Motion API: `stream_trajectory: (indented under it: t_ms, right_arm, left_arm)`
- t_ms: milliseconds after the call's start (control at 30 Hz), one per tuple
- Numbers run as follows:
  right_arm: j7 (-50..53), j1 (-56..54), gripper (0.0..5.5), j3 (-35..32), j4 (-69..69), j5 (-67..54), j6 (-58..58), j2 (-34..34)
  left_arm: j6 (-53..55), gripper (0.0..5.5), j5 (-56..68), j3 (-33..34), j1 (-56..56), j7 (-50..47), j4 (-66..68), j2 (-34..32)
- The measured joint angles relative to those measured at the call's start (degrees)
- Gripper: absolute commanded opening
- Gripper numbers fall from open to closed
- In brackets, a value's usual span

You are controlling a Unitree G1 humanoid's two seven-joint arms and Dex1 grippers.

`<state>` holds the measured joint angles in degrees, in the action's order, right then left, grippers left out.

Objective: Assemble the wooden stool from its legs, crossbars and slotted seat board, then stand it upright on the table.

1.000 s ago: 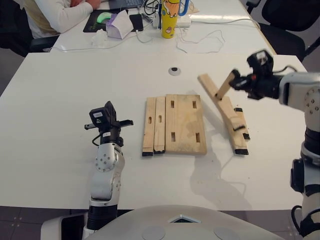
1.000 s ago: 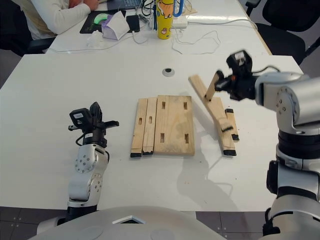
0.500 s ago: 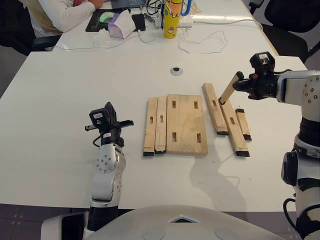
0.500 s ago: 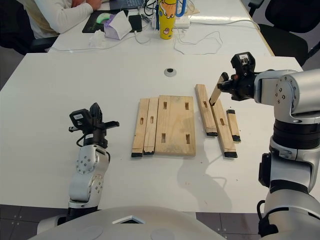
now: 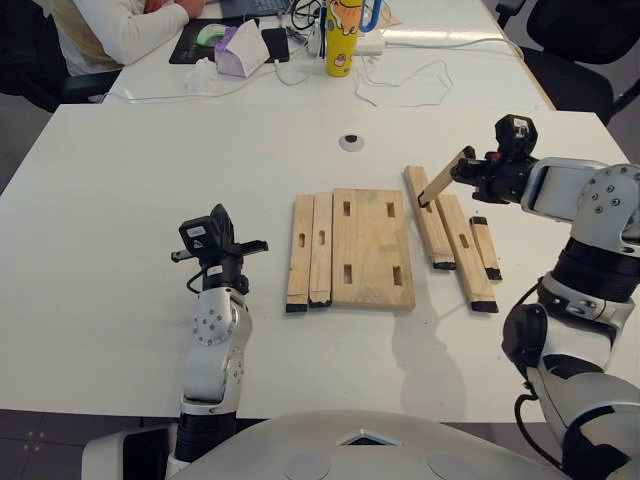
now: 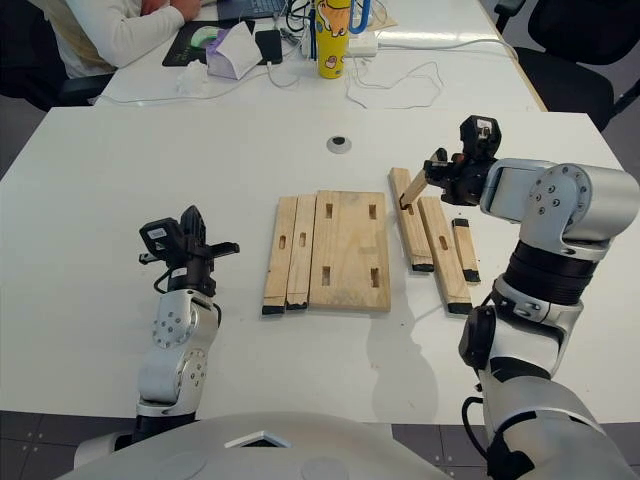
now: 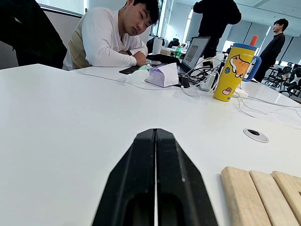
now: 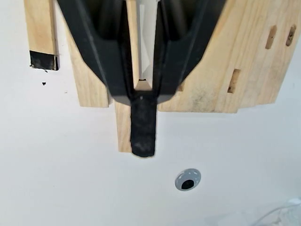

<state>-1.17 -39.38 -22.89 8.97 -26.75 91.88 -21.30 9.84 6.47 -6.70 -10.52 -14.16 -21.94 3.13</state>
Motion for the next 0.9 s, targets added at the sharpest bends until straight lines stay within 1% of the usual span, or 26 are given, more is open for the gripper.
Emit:
stream_trajectory:
  t_ms: [100, 200, 900]
  right_arm:
    - [2.04, 0.82, 0.44, -1.75, 1.19, 1.12, 0.01, 2.53]
    - [2.79, 1.18, 0.44, -2.2, 2.74, 1.52, 0.01, 3.28]
    - [-1.06, 2.99, 0.44, 0.27, 3.62, 4.34, -0.01, 0.47]
  left_arm:
    - [0.88, 0.0, 0.23, 0.14, 0.04, 0.91, -0.32, -0.03]
    - [1.51, 0.0, 0.26, 0.54, 0.13, 1.53, -0.89, -0.06]
    - [2.34, 0.0, 0.19, 0.97, 0.25, 2.51, -1.31, -0.07]
